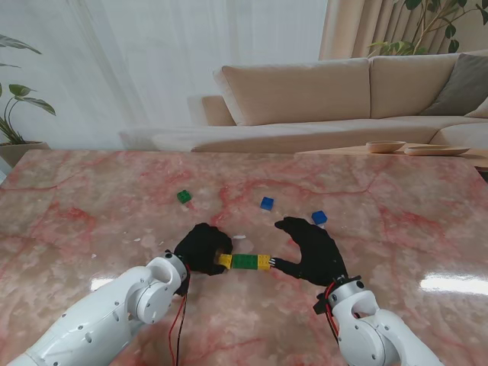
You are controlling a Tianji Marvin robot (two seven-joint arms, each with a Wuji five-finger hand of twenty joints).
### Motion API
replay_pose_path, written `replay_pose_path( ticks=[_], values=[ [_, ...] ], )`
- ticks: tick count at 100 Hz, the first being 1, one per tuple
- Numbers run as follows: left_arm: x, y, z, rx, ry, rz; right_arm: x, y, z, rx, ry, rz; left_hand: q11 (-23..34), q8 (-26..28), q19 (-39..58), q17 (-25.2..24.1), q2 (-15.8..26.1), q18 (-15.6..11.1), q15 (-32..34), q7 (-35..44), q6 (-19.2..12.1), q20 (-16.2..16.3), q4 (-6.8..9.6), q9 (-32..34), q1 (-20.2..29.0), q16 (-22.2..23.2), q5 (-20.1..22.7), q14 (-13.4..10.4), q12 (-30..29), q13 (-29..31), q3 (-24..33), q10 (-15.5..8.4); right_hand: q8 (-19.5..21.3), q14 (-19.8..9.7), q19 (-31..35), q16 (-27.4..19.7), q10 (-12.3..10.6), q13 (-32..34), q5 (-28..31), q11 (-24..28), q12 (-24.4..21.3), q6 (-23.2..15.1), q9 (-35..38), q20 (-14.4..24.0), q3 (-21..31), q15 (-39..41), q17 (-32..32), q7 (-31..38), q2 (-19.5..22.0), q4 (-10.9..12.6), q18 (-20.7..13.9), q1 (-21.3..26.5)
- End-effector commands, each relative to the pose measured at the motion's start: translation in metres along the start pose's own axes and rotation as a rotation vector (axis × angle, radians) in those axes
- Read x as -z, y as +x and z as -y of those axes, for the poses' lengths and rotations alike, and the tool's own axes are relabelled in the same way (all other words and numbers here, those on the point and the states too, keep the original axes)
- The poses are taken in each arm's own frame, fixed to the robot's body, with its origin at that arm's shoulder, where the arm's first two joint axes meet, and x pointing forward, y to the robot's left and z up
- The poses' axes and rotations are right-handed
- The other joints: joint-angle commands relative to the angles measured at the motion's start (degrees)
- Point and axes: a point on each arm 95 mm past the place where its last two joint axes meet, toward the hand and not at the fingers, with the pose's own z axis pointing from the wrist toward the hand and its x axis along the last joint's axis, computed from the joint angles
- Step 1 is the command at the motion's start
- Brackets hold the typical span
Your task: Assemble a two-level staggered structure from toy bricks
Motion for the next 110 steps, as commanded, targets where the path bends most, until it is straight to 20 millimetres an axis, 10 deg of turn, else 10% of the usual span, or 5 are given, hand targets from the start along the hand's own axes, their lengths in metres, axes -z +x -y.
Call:
replay_pose_path(
  ticks=[1,73,82,110],
  values=[
    [0.0031,-0.0001,-0.0063,-0.001,-0.01,-0.001,0.0029,-0.0004,0.0045,-0.009,0.021,0.007,0.5,1.0,-2.3,-1.0,-1.9,-0.4,-1.8,-0.6,0.2,1.0,1.29,-1.1,-1.3,-0.4,-3.2,1.1,0.7,-2.3,2.1,-0.5,-0.6,-1.3,0.7,1.1,-0.9,-0.3,0.4,0.2,-0.2,-1.2,-0.5,-0.6,0.6,0.2,-0.7,0.2,-0.7,1.2,-0.5,0.3],
    [0.0072,-0.0044,-0.0035,0.027,0.024,0.013,0.0022,0.0011,0.0054,-0.015,0.026,0.002,0.9,1.4,-5.0,-0.9,3.2,-0.5,-2.0,-0.2,-1.5,3.8,2.18,-1.3,-2.2,-0.3,-1.4,0.9,1.1,-2.4,1.5,-0.9,-0.7,-1.2,0.8,1.1,-1.0,-0.3,0.3,0.0,-0.1,-1.3,-0.1,-0.5,0.6,0.2,-0.6,0.2,-0.4,1.2,-0.4,0.1],
    [0.0058,-0.004,-0.0039,0.032,0.026,0.007,0.0024,0.0008,0.0053,-0.014,0.028,0.005,0.8,1.7,-5.1,-0.9,2.5,-0.6,-2.0,1.3,-3.1,4.1,-0.71,-1.0,-0.3,-0.3,-0.2,0.9,1.1,-2.3,0.2,-1.0,-0.7,-1.3,0.8,1.1,-1.1,-0.3,0.4,-0.1,-0.1,-1.2,-0.1,-0.5,0.7,0.2,-0.7,0.2,-0.4,1.2,-0.5,0.1],
    [0.0051,-0.002,-0.0038,0.035,0.021,0.007,0.0027,0.0005,0.0058,-0.018,0.034,0.004,0.8,2.0,-5.2,-0.9,2.6,-0.6,-2.0,2.5,-3.1,4.2,-1.4,-0.7,0.0,-0.3,0.2,0.9,1.2,-2.2,-0.7,-0.9,-0.8,-1.1,0.8,1.1,-1.1,-0.4,0.3,-0.2,0.0,-1.2,-0.1,-0.5,0.8,0.2,-0.6,0.1,-0.4,1.2,-0.4,0.0]
  ],
)
